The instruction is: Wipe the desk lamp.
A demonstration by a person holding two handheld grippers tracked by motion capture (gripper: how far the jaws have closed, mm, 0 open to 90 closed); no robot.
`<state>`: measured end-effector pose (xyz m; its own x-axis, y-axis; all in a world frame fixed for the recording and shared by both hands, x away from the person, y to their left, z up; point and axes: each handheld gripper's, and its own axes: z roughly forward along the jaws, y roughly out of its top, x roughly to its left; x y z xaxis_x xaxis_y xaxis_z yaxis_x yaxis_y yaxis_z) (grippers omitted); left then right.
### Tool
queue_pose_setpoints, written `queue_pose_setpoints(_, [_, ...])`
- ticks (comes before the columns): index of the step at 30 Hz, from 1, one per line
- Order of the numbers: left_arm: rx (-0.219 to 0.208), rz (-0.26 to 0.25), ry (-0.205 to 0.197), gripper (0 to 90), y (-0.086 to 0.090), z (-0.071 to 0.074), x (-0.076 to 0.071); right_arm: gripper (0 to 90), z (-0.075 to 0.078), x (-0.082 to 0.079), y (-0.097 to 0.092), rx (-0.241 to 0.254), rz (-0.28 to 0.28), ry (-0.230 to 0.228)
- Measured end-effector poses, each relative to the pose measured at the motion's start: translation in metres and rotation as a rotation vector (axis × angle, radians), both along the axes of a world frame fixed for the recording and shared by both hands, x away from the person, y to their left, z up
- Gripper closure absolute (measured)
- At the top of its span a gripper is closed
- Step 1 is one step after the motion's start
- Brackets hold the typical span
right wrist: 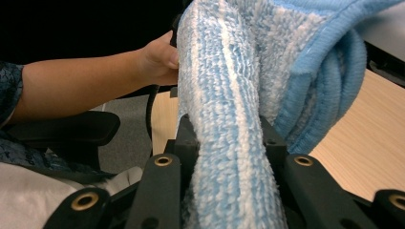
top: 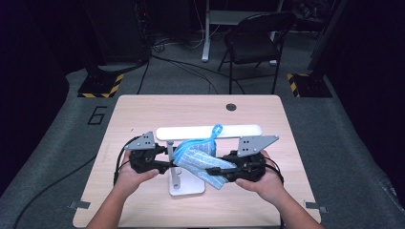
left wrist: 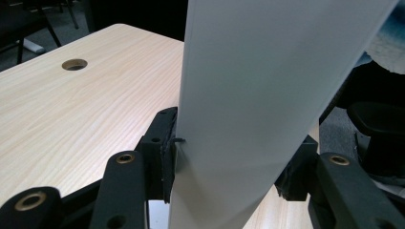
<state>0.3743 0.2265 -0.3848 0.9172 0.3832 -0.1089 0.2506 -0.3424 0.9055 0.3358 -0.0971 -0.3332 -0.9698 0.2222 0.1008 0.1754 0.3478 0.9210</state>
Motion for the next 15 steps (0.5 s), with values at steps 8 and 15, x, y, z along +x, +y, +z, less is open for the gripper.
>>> queue_pose_setpoints(8, [-0.005,0.0,0.006,49.8,0.0,0.0,0.0,69.2,-0.007,-0.002,-0.01,0.002,-0.021,0.001])
queue_pose_setpoints(15, [-0.002,0.001,0.004,49.8,0.0,0.0,0.0,69.0,-0.018,-0.001,-0.023,0.001,-0.078,0.019])
